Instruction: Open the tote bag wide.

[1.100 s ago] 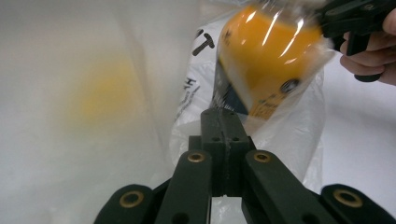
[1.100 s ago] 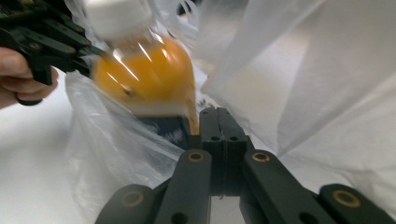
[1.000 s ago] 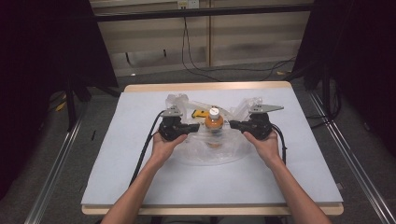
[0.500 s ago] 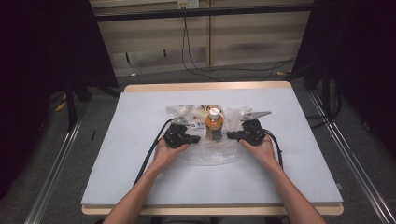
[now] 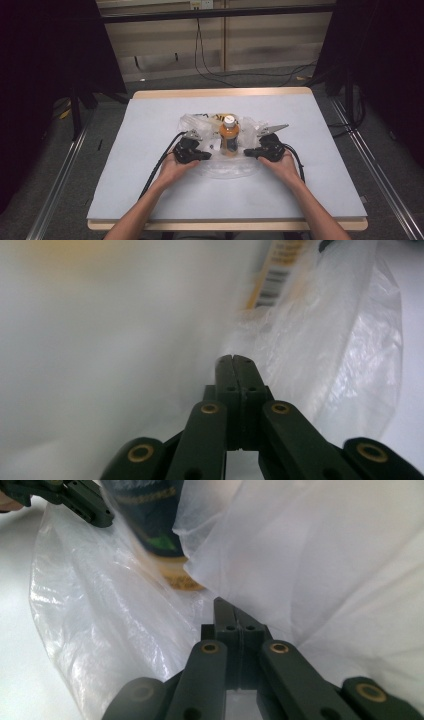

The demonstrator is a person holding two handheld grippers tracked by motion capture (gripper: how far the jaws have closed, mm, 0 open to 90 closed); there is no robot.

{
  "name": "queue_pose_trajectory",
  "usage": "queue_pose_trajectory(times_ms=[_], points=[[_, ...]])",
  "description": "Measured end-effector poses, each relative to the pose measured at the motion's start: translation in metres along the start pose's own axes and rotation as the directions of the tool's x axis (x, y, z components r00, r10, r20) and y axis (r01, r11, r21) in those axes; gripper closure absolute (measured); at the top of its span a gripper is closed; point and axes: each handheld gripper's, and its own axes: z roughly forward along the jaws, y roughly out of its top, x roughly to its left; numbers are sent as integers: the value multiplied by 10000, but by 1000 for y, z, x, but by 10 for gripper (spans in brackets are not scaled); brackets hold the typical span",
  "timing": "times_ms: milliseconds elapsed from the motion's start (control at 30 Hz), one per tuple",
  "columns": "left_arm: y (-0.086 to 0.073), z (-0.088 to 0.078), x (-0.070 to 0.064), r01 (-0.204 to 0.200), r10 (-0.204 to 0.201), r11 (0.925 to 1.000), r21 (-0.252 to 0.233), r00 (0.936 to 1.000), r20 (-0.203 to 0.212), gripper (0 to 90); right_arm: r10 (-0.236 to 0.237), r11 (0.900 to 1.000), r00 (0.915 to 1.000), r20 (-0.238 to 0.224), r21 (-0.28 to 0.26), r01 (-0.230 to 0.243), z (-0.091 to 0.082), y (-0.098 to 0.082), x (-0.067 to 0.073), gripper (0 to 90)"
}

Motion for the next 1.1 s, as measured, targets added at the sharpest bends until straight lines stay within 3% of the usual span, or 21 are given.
queue_pose_trajectory(times_ms=[233,300,433,567,633,767,800,900,1100], points=[[-8,-8,-6,-151,150,9998,88,9998,100,900,-156,9994,9998,-124,321,160,-5,-2,3,900],[-10,-12,-8,-259,259,9988,409,9997,22,900,-215,9985,9995,-221,496,226,-8,-3,4,900],[-13,-13,-9,-229,226,9996,160,9996,176,900,-186,9985,9996,-215,504,196,-10,-5,5,900],[-18,-17,-13,-209,210,9997,-88,9997,156,900,-217,9990,9992,-335,-387,204,-15,-7,8,900],[-17,-27,-21,-280,292,9983,-504,9993,226,900,-183,9966,9986,-498,-811,142,-23,-4,13,900],[-15,-42,-30,-451,493,9939,-1009,9980,390,900,-449,9937,9975,-541,-1053,391,-38,-1,22,900],[-14,-48,-33,-553,598,9919,-1145,9975,369,900,-494,9904,9972,-561,-1319,416,-50,-3,28,900],[-12,-62,-39,-483,571,9822,-1814,9974,434,900,-517,9863,9973,-516,-1593,429,-65,-6,34,900],[-8,-79,-33,-420,485,9743,-2211,9985,238,900,-654,9788,9973,-345,-1967,573,-94,-14,39,900]])
